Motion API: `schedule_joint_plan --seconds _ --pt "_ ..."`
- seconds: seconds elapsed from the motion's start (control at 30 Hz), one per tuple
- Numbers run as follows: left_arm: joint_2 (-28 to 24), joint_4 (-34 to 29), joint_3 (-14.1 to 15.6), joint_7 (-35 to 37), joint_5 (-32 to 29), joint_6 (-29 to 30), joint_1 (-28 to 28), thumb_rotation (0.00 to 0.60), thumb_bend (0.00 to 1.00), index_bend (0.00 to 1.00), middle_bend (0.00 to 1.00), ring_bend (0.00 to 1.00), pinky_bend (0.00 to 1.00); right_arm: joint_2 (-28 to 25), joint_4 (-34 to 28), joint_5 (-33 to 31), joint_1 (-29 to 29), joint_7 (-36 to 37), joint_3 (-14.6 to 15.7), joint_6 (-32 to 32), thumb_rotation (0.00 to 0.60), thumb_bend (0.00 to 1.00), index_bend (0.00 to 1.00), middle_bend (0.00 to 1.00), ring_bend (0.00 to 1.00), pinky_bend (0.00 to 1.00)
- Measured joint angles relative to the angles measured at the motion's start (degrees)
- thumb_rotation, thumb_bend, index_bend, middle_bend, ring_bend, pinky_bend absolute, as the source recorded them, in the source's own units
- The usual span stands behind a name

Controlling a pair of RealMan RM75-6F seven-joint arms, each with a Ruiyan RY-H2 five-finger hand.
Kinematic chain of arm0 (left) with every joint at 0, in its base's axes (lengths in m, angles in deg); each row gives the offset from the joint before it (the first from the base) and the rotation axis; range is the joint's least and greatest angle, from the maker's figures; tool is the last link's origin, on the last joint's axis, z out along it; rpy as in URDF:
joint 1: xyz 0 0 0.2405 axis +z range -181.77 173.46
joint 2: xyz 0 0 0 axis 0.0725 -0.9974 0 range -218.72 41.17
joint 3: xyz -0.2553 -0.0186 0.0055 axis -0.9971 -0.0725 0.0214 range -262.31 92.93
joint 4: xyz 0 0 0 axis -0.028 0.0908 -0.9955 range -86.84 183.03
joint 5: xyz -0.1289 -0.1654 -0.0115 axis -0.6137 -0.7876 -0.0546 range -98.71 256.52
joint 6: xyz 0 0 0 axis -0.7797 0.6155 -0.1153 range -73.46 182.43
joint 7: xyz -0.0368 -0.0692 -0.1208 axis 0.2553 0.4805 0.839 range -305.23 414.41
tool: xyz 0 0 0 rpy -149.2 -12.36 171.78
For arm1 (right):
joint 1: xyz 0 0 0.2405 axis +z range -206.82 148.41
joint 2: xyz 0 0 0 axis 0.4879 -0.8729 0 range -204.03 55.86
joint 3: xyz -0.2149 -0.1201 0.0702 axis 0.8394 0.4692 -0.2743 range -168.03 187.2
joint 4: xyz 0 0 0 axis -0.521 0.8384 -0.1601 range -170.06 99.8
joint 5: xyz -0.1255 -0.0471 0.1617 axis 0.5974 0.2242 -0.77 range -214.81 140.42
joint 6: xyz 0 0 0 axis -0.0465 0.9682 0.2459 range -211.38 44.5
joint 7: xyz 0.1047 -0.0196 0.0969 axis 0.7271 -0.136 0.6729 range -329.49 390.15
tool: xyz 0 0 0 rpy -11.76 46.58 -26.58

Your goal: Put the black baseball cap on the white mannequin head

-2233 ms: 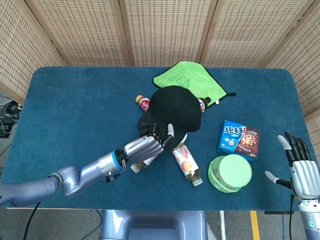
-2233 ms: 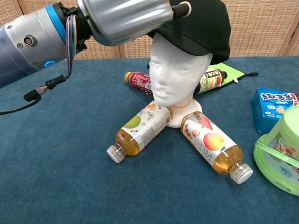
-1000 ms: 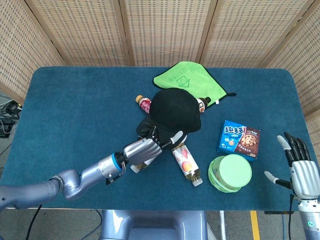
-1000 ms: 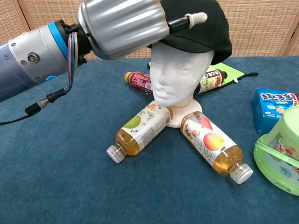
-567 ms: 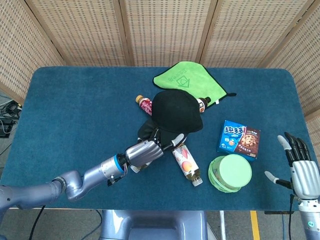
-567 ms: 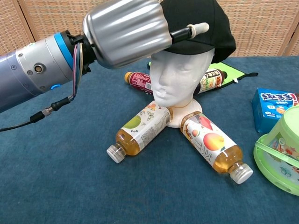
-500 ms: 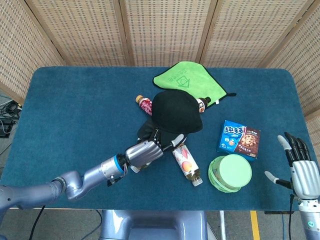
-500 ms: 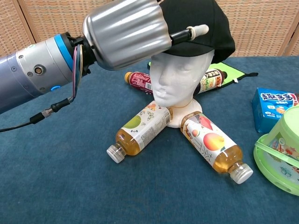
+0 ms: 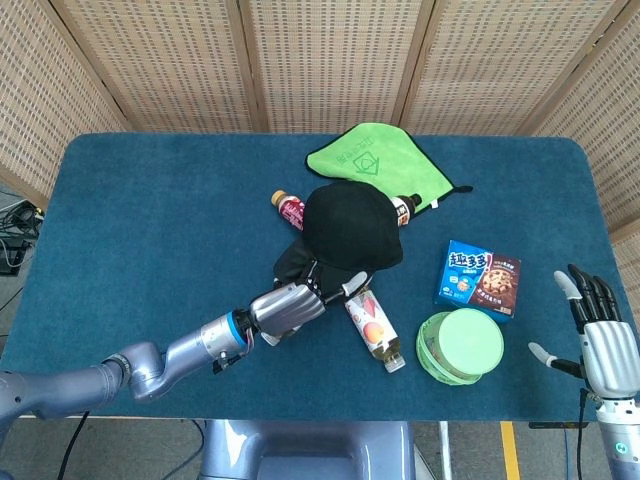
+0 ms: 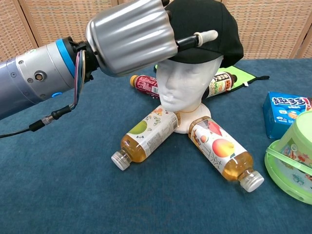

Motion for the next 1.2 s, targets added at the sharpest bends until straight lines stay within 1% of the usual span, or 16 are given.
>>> schedule_joint_plan --seconds 0.33,0.63,0.8,1.2 --pt "-1.8 0.0 1.3 -1.2 2.3 -2.7 -1.2 0.6 0.02 0.03 0.79 0.6 0.49 -0.1 0.0 0.0 0.0 0.4 0.0 0.0 0.6 0.05 0.0 0.0 0.0 0.0" --pt "-4.3 -0.5 1.8 -1.9 3.6 -3.7 -1.6 0.6 0.02 0.04 0.79 0.6 0.49 -0.1 -0.1 0.1 0.0 0.2 0.1 -0.1 0.6 0.05 0.0 0.0 0.0 0.0" --pt "-4.8 -0.8 2.0 -1.8 4.3 -3.8 -1.6 0.6 0.0 0.02 0.78 0.59 0.48 0.0 -0.1 0.1 0.0 0.1 0.1 -0.1 0.6 0.05 0.0 0.0 0.0 0.0" --pt "-5.3 -1.0 2.3 -0.8 4.4 -3.6 -0.8 0.6 0.0 0.0 0.78 0.57 0.46 -0.1 -0.2 0.2 0.0 0.1 0.1 -0.1 0.6 0.05 0.0 0.0 0.0 0.0"
